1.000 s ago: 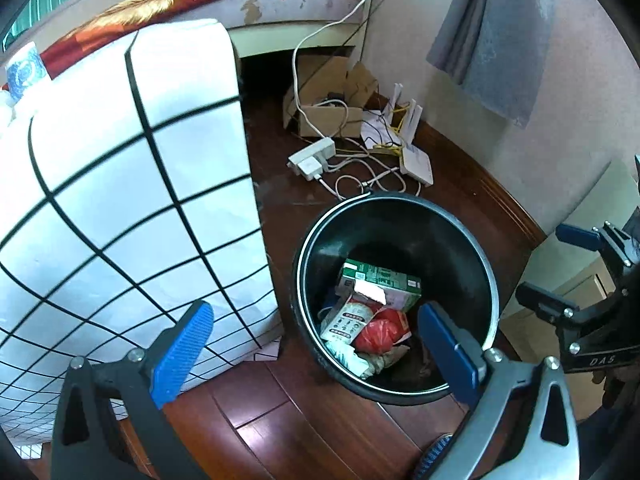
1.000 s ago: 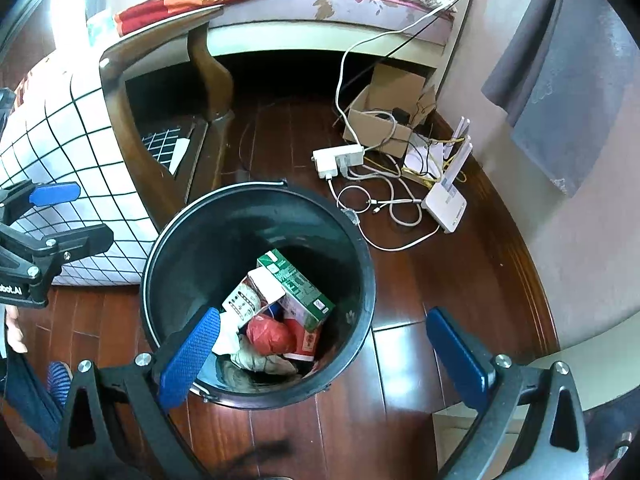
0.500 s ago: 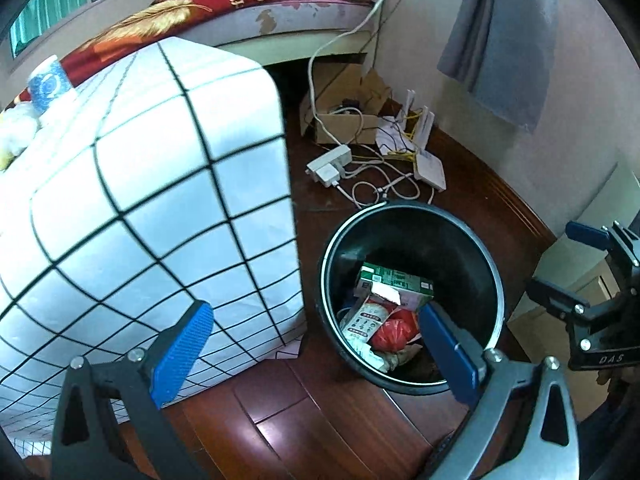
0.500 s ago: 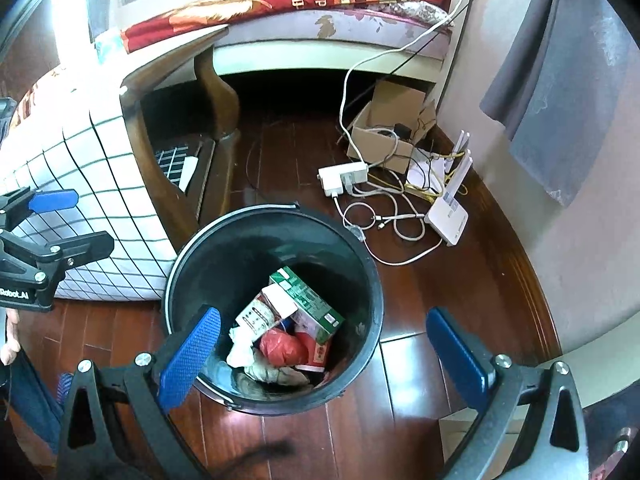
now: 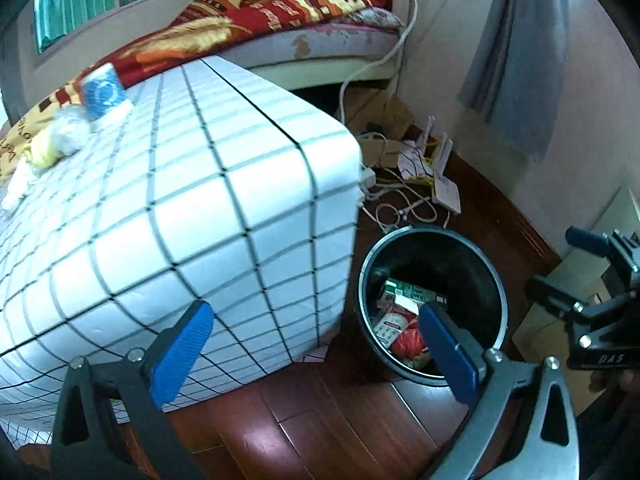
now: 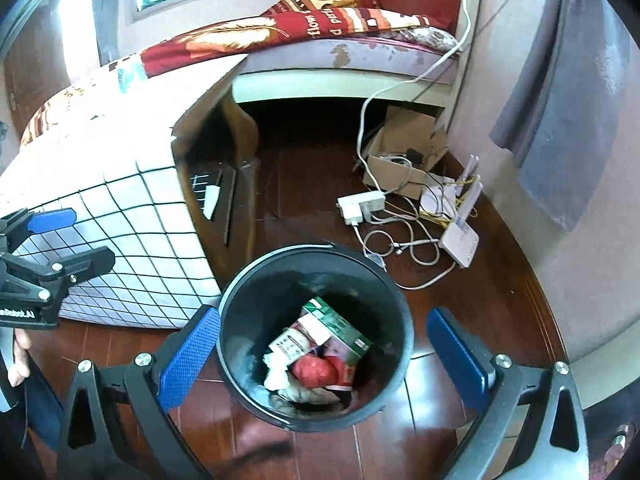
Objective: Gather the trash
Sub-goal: 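Withdraw both open tools from the bin back toward the table, then grasp the white tissue with the left tool while the right tool grasps the blue-white paper cup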
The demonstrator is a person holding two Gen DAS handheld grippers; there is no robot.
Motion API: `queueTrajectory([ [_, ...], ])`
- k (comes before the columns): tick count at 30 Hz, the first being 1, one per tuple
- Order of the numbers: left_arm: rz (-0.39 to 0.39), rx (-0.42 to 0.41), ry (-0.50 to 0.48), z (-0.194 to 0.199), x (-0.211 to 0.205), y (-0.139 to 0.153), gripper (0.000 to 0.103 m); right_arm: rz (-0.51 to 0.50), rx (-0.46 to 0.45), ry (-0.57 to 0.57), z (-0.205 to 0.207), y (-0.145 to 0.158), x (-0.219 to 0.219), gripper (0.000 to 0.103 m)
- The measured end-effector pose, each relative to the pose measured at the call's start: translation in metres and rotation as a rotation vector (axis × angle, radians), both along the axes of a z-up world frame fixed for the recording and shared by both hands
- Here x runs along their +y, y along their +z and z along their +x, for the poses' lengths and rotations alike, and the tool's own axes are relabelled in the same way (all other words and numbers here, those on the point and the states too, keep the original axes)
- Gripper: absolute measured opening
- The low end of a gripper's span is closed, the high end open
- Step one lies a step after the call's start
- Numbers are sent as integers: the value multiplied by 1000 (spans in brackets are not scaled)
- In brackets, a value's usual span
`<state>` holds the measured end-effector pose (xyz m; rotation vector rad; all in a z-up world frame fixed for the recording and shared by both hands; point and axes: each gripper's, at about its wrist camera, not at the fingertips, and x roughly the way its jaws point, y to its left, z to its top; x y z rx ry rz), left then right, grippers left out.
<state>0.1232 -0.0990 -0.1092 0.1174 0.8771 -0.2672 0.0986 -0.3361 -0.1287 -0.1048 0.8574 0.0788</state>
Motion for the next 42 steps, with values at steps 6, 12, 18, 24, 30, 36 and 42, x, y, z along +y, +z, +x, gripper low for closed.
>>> queueTrajectory([
  [6, -5, -43, 54, -5, 26, 17, 103, 13, 31, 46, 4, 3, 30, 103],
  [12, -1, -84, 97, -9, 48, 29, 103, -10, 19, 75, 9, 22, 62, 103],
  [18, -5, -108, 166, -11, 80, 38, 103, 17, -4, 150, 18, 40, 93, 103],
  [24, -21, -117, 251, -7, 126, 41, 103, 22, -25, 215, 34, 52, 127, 103],
  [30, -1, -114, 359, 9, 180, 42, 102, 34, -52, 288, 67, 69, 173, 103],
  [36, 12, -145, 458, 34, 231, 51, 96, 42, -84, 349, 110, 84, 221, 103],
  [42, 34, -161, 508, 73, 274, 56, 92, 51, -99, 389, 165, 91, 266, 100],
])
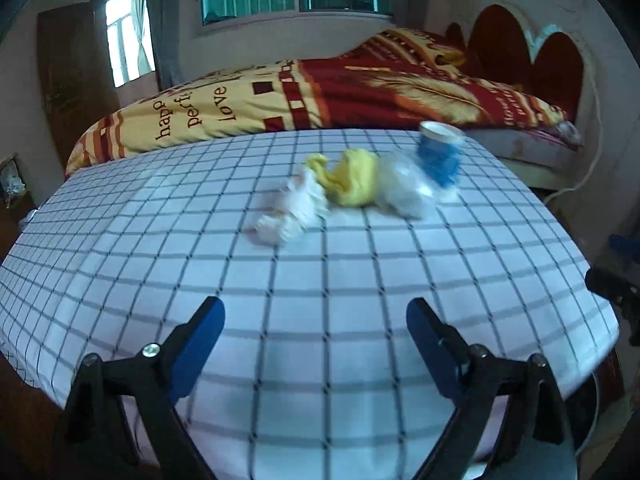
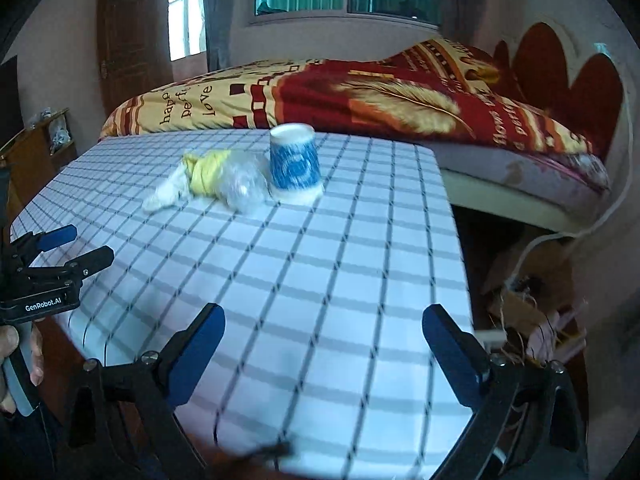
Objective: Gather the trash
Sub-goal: 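Grasp the white tissue with the left tool while the right tool grasps the blue-white paper cup, then carry the white tissue and paper cup toward the black bin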
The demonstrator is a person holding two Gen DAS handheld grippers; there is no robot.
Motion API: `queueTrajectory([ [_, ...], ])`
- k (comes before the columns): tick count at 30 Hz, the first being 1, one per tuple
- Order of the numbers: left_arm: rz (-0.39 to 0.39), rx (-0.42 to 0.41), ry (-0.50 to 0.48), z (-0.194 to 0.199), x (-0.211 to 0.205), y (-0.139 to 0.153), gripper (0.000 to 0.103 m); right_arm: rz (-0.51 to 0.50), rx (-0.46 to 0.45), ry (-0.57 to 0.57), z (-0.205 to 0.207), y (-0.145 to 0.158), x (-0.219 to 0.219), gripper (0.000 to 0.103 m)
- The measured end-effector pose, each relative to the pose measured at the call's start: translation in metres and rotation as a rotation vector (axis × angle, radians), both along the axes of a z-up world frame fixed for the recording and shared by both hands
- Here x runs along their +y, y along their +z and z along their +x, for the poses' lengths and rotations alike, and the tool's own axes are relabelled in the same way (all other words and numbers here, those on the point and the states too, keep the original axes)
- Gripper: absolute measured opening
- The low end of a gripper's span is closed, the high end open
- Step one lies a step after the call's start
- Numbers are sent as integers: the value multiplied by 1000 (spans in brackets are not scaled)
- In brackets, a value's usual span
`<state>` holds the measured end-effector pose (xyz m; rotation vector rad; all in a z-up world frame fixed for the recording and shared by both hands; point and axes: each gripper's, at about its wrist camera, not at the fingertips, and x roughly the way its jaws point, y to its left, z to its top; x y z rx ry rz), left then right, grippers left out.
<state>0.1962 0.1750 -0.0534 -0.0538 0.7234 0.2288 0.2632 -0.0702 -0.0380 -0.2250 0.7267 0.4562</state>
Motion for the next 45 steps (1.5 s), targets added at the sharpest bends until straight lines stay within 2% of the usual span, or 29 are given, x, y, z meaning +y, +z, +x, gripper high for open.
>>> queueTrajectory([
  [6, 5, 34, 7, 48, 28, -14, 84, 20, 20, 26, 70, -7, 46, 95],
  [10, -10, 53, 10, 73, 40, -22, 83, 28, 24, 32, 106, -13, 68, 93],
  [20, -16, 84, 3, 113, 46, -25, 79, 37, 24, 57, 171, -18, 111, 91],
  [21, -18, 88, 2, 116, 47, -26, 74, 36, 27, 58, 175, -19, 115, 88],
  [23, -37, 96, -8, 122, 48, -28, 58, 41, 45, 64, 179, -21, 117, 71],
  [24, -51, 104, -16, 125, 49, -29, 35, 51, 62, 73, 181, -23, 117, 61],
  [27, -74, 82, -22, 117, 50, -26, 32, 59, 45, 75, 173, -18, 111, 61],
  [31, -53, 42, -16, 95, 47, -15, 32, 49, 12, 60, 157, -9, 93, 60],
  [36, -62, 20, -25, 69, 40, -6, 32, 43, -9, 30, 127, 1, 58, 60],
  [45, -50, 4, -96, 34, -4, 8, 32, 19, -29, -8, 58, 16, 10, 60],
])
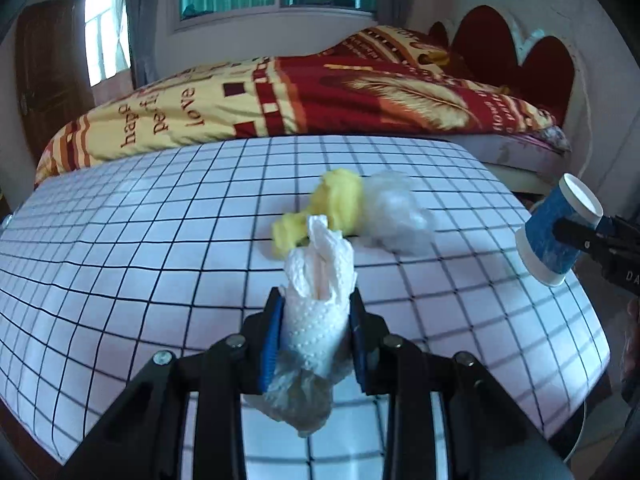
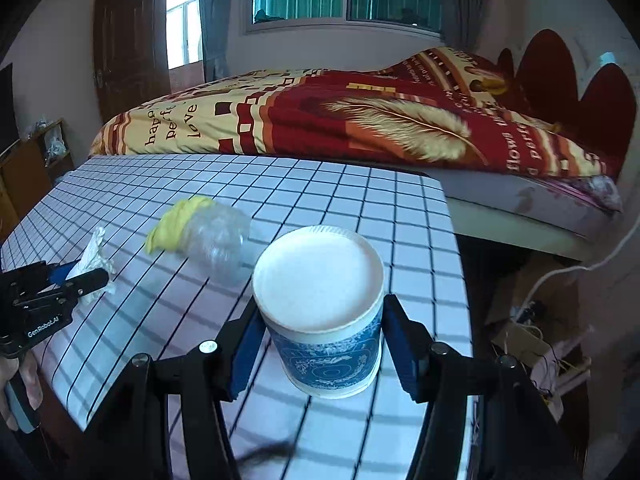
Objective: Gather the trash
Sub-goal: 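Carry the white tissue and paper cup toward the black bin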
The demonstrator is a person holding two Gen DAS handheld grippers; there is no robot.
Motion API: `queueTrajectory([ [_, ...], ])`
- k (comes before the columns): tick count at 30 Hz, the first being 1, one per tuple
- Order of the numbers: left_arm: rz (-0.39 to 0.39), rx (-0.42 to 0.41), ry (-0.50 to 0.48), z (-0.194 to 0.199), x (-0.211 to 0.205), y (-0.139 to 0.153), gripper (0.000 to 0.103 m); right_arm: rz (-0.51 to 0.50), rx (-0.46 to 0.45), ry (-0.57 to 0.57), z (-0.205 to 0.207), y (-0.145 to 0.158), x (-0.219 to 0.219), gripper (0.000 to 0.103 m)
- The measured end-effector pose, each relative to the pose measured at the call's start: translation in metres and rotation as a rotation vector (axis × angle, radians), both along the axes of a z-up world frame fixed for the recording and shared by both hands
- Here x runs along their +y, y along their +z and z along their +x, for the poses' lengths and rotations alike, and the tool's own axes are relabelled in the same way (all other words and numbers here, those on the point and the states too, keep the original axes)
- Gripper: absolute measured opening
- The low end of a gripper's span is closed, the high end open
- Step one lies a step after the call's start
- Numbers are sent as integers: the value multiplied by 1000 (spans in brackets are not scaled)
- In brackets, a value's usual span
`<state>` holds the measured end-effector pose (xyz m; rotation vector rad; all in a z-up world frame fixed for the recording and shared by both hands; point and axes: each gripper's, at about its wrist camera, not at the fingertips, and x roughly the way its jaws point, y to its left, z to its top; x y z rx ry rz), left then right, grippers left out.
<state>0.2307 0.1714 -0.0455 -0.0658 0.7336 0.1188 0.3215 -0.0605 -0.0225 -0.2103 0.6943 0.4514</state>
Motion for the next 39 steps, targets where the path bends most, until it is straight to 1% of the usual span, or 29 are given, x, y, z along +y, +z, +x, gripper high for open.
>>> queueTrajectory([
  [6, 4, -15, -63, -24, -28, 9, 32, 1, -15, -29, -45, 10, -26, 60],
  [11, 4, -34, -116, -45, -54, 17, 32, 30, -23, -69, -80, 21, -53, 60],
  [20, -15, -61, -192, -67, -88, 26, 32, 37, -43, -127, -125, 35, -91, 60],
  [27, -16, -71, -256, -78, -120, 29, 32, 56, -40, -195, -152, 34, -130, 60],
  [39, -19, -54, -415, -90, -196, 22, 32, 68, -30, -319, -194, 23, -214, 60],
])
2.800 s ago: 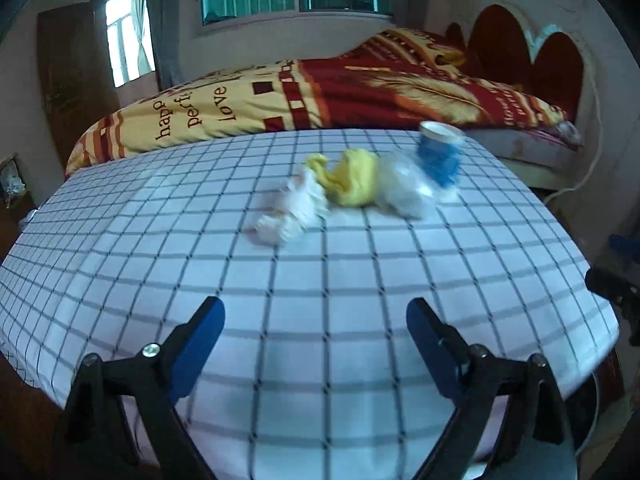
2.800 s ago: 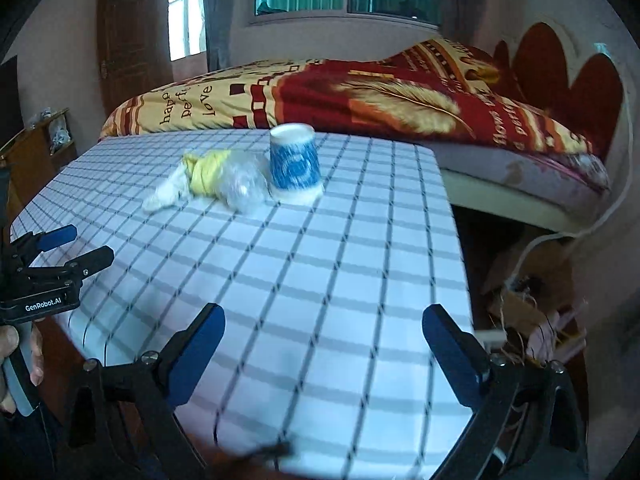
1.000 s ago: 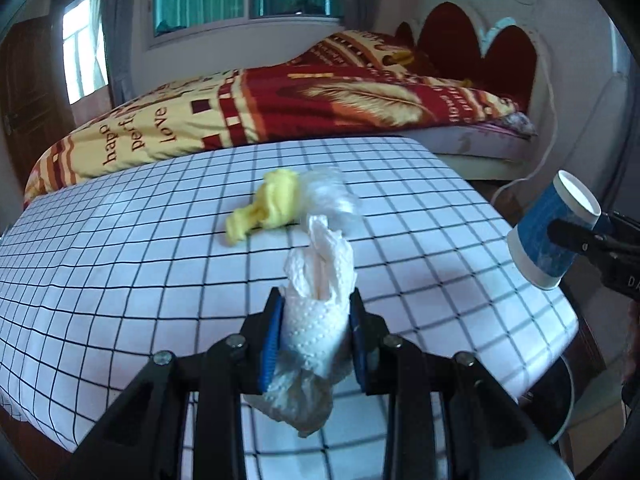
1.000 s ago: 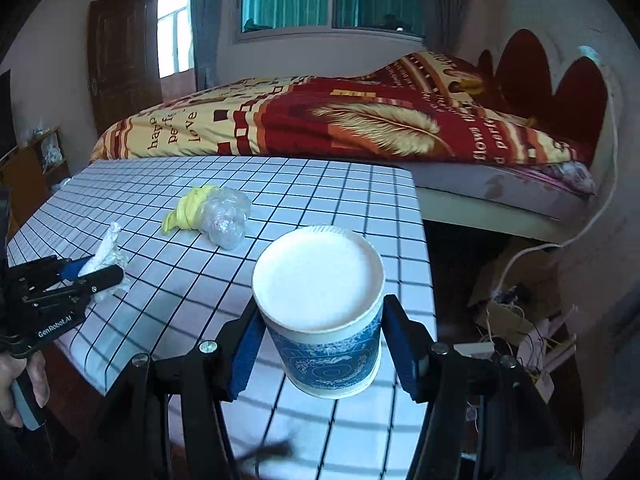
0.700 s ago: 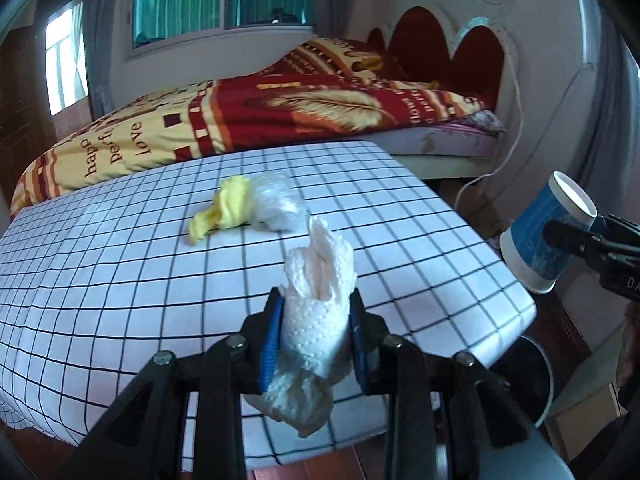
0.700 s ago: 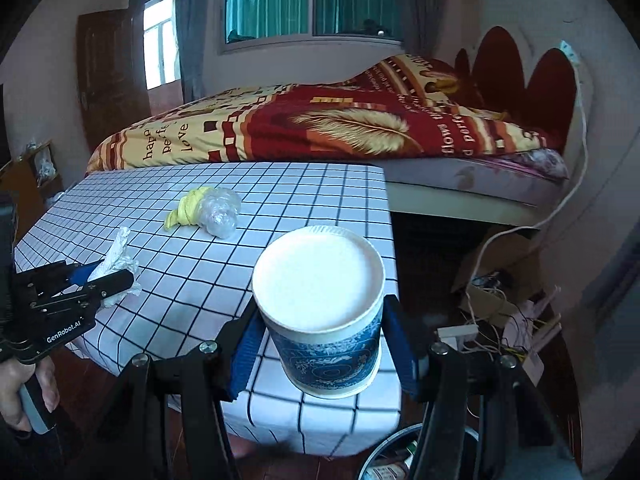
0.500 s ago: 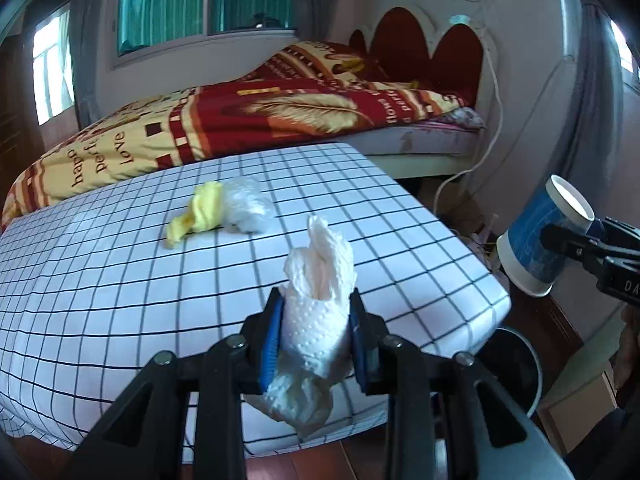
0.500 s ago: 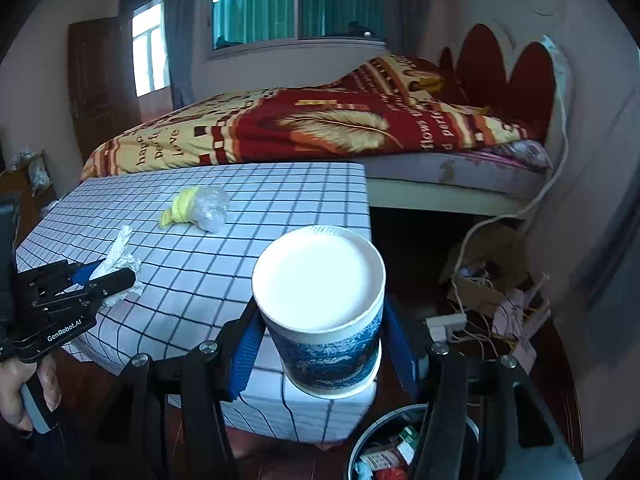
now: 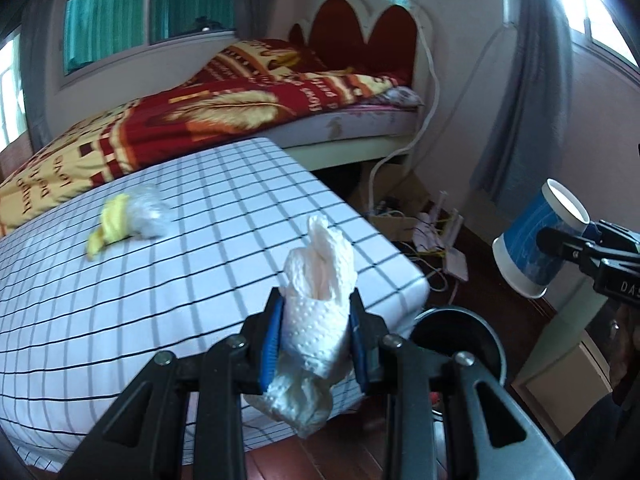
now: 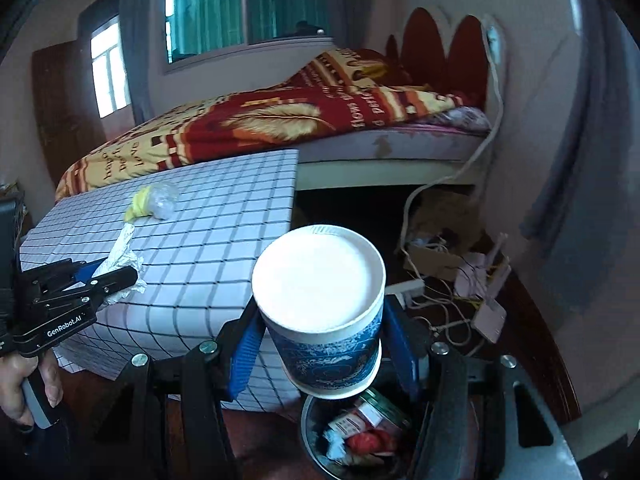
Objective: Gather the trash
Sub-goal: 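Carry the white tissue and paper cup toward the black bin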
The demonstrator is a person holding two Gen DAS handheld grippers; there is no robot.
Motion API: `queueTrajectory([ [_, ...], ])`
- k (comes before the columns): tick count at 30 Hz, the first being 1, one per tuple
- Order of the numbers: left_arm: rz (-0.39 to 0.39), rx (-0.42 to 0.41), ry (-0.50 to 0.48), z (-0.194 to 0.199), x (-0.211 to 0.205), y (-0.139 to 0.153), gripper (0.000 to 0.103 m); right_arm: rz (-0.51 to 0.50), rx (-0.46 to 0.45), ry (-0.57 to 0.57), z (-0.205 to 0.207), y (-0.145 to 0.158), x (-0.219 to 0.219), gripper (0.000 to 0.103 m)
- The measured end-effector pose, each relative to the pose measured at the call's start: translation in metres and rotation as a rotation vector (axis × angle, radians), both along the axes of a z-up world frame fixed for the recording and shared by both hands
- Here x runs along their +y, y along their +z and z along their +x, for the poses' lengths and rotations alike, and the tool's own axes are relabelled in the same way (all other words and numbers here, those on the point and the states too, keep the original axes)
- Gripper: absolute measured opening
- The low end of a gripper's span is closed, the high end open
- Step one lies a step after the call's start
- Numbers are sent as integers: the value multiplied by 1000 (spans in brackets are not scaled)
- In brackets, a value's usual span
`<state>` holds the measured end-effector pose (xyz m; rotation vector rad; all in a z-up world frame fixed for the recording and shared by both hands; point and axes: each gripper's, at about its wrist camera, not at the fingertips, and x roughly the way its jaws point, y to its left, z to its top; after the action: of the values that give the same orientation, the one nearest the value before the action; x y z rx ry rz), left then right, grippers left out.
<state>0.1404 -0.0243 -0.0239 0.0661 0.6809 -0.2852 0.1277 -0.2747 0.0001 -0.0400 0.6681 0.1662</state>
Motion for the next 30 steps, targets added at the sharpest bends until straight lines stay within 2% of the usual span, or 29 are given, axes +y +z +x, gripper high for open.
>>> queueTrajectory([
  [7, -9, 24, -83, -5, -40, -10, 31, 4, 17, -70, -20, -10, -42, 60],
  [18, 8, 69, -190, -12, -94, -31, 31, 3, 53, -125, -41, -31, -84, 60],
  [30, 6, 188, -319, -12, -138, -77, 31, 12, 110, -79, -44, -67, -102, 60],
])
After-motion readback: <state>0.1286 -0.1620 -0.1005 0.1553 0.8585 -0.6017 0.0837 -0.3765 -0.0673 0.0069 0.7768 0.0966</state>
